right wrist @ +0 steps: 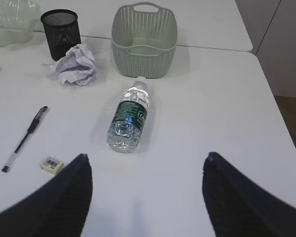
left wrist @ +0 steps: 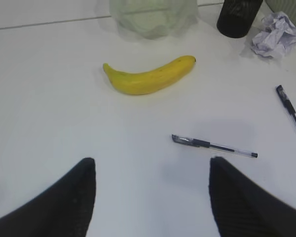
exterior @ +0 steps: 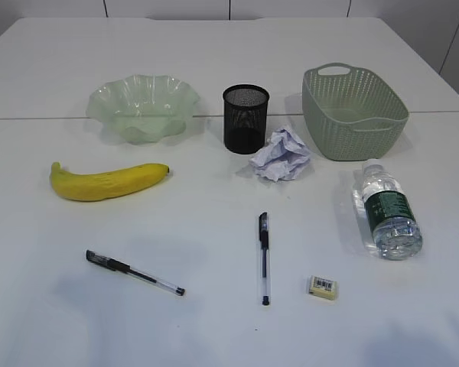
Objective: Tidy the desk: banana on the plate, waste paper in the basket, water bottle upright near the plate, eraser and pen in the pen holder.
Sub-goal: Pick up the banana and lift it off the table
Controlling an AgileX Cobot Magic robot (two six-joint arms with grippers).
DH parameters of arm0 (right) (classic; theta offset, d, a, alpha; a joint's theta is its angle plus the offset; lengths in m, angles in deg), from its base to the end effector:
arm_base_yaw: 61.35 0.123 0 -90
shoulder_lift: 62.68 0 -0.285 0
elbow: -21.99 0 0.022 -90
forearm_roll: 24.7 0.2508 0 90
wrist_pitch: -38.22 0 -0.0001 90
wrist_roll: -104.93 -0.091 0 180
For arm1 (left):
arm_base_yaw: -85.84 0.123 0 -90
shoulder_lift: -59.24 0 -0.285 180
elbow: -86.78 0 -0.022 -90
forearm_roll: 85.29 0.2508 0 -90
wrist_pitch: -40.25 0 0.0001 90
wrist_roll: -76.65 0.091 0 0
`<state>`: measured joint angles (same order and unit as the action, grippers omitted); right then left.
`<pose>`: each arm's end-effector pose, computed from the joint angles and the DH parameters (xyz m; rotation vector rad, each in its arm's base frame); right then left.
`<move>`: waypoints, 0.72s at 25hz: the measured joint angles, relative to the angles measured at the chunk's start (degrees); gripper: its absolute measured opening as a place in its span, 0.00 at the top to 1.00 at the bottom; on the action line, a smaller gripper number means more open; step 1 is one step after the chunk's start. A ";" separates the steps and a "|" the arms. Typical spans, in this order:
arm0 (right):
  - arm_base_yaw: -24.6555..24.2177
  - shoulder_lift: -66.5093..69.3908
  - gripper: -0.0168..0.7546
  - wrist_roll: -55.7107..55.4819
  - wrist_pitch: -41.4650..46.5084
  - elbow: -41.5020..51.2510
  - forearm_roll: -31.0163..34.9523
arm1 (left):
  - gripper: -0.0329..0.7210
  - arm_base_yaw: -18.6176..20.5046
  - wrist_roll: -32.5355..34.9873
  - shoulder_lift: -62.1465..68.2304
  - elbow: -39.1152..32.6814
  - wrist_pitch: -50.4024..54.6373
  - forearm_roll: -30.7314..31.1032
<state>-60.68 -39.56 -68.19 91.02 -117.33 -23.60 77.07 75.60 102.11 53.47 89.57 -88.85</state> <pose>0.0345 0.0018 0.3246 -0.1318 2.0309 -0.0453 0.1015 -0.0200 0.3454 0.1299 2.1900 -0.1710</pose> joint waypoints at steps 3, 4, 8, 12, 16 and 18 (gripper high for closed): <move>0.00 2.49 0.31 0.00 -0.63 0.00 0.00 | 0.28 0.00 1.55 3.24 1.62 -0.93 0.00; 0.00 3.47 0.31 0.00 -0.75 0.00 0.00 | 0.28 0.00 1.65 4.28 2.23 -1.05 0.00; 0.00 7.20 0.31 0.00 -1.32 0.00 0.77 | 0.28 0.00 3.71 8.31 4.22 -1.05 0.00; 0.00 11.06 0.31 0.00 -1.32 -1.10 2.00 | 0.28 0.00 6.50 12.95 6.47 -1.15 -0.10; 0.00 15.11 0.31 0.05 -1.87 -3.60 2.13 | 0.28 0.00 8.88 18.67 9.24 -1.15 -0.10; 0.00 16.98 0.31 0.05 -2.21 -4.32 2.42 | 0.28 0.00 9.16 21.89 10.64 -1.36 -0.10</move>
<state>-60.68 -22.58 -68.14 88.81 -121.65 -21.19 77.07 84.77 124.00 64.12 88.20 -88.95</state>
